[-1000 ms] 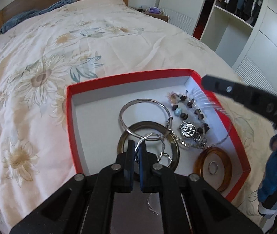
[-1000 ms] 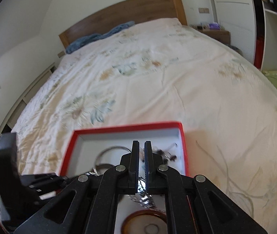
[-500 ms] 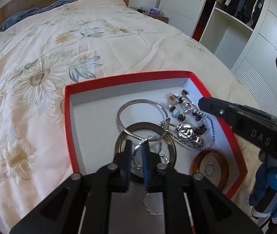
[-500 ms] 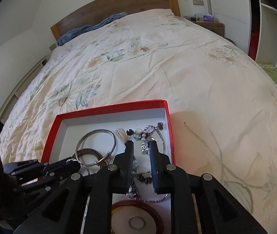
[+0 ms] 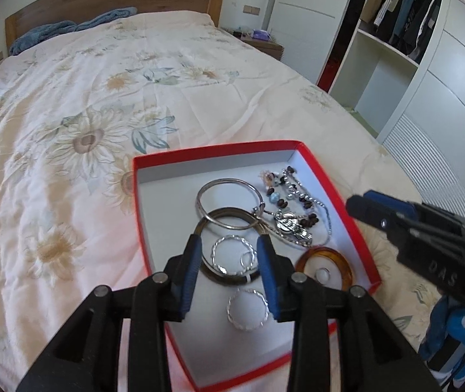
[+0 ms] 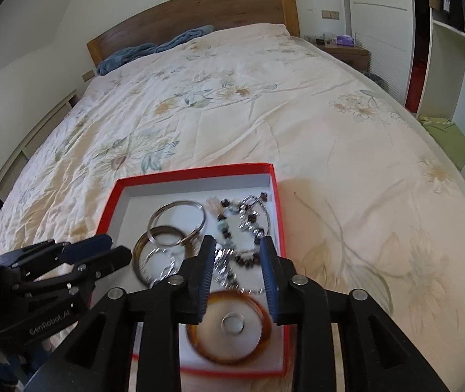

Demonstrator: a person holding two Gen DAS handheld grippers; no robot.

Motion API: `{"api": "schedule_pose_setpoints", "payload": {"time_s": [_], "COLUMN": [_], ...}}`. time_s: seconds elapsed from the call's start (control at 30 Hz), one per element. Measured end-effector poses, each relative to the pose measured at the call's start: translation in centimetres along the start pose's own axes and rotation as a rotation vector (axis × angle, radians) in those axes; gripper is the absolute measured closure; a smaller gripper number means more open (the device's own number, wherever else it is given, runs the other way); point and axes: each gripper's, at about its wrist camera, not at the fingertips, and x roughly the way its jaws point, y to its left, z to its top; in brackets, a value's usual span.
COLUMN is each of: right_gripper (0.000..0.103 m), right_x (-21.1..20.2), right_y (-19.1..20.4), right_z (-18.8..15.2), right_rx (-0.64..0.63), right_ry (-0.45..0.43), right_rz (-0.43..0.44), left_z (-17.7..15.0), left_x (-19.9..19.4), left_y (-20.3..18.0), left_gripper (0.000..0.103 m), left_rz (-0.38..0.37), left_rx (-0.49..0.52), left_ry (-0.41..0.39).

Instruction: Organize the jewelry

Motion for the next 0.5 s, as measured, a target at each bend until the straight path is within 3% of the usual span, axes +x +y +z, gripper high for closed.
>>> {"api": "schedule_pose_setpoints", "payload": {"time_s": [0.37, 0.5], "right_gripper": [0.060, 0.053], "right_x": [-6.3, -8.6], "right_y": [4.2, 5.5], "right_z": [-3.0, -4.0], "right_rx": [-0.050, -0.073], "right_ry": [-0.036, -0.057], "right_rz": [-0.083, -0.119], "left_z": [-2.5, -3.6], "left_x": [-7.5, -10.1], "left_y": [0.4, 0.5], "left_gripper": [0.067, 0.067], "left_rz": [0.073, 0.088], "left_rx": [-0.036, -0.031], "left_ry": [-0.123, -0.131]}}
